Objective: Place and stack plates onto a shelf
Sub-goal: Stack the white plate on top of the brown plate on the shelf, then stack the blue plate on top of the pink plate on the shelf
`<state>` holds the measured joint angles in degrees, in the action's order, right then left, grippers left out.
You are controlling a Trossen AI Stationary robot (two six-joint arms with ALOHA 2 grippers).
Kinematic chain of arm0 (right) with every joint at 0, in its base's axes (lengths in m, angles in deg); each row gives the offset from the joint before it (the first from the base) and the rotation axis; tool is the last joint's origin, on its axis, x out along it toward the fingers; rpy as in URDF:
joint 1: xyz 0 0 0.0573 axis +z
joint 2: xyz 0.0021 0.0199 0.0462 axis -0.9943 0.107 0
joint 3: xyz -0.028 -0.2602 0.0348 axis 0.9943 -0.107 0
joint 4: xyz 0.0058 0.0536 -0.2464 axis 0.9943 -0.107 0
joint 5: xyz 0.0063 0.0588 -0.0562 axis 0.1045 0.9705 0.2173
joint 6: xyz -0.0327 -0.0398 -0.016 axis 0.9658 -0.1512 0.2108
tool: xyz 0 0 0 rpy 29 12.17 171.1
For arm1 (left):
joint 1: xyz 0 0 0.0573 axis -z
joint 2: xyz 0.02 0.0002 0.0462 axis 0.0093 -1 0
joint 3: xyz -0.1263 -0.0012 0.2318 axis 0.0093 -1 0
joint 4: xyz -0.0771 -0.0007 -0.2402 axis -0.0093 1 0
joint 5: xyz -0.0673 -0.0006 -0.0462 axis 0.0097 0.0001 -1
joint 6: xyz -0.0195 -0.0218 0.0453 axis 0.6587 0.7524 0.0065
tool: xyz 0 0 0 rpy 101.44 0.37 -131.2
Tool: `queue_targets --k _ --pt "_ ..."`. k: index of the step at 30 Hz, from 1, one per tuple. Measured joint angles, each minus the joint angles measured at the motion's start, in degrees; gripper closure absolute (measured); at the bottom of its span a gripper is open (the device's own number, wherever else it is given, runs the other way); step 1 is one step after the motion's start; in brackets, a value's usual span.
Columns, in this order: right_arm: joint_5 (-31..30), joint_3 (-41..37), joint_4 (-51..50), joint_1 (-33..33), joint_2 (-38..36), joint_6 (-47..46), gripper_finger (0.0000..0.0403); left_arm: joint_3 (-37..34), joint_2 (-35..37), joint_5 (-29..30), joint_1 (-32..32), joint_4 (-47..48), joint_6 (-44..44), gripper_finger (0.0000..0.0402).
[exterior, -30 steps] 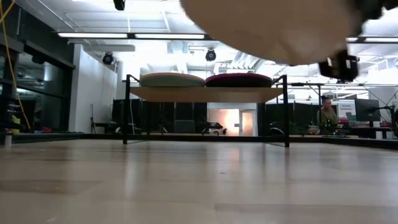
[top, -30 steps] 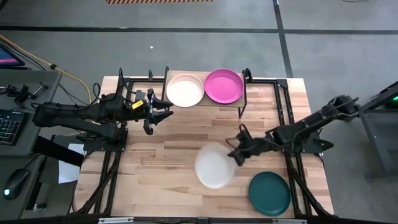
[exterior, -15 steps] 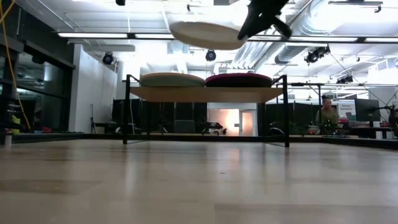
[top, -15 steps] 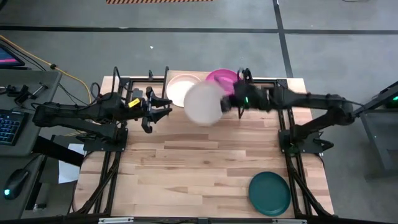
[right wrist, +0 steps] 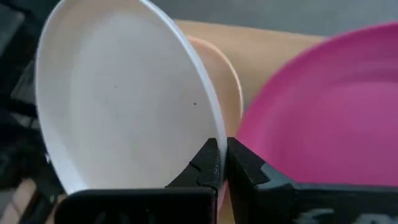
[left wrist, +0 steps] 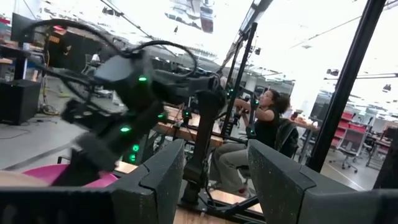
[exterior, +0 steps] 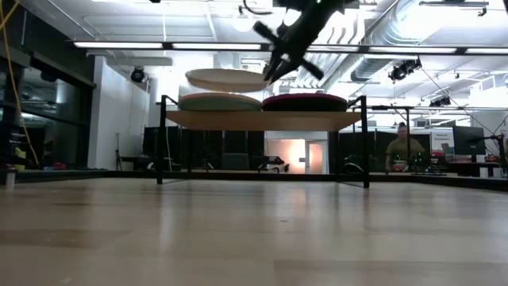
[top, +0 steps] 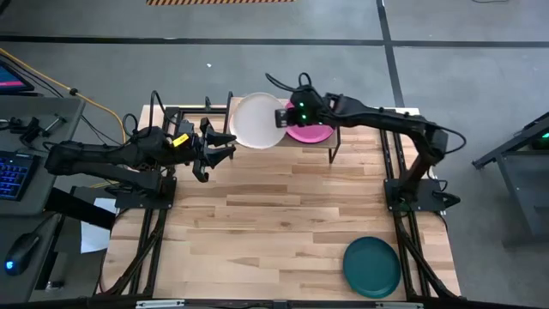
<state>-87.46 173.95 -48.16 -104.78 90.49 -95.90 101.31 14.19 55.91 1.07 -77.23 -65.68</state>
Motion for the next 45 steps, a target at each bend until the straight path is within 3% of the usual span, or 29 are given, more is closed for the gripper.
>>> queue_targets --k 11,24,37,45 --pt "7.6 0.8 3.3 -3.6 3.5 -3.8 0.0403 0.0 0.0 0.0 0.0 -0.3 0.0 0.0234" --pt "10.0 0.8 3.2 -3.4 3.6 -3.4 0.0396 0.0 0.0 0.0 0.0 -0.3 0.0 0.0234" --pt "10.1 0.9 3.0 -3.4 2.9 2.1 0.0270 0.0 0.0 0.0 0.0 -0.3 0.0 0.0234" --pt "10.3 1.0 -1.2 -2.3 -3.6 14.5 0.0243 0.0 0.0 0.0 0.0 -0.2 0.0 0.0234"
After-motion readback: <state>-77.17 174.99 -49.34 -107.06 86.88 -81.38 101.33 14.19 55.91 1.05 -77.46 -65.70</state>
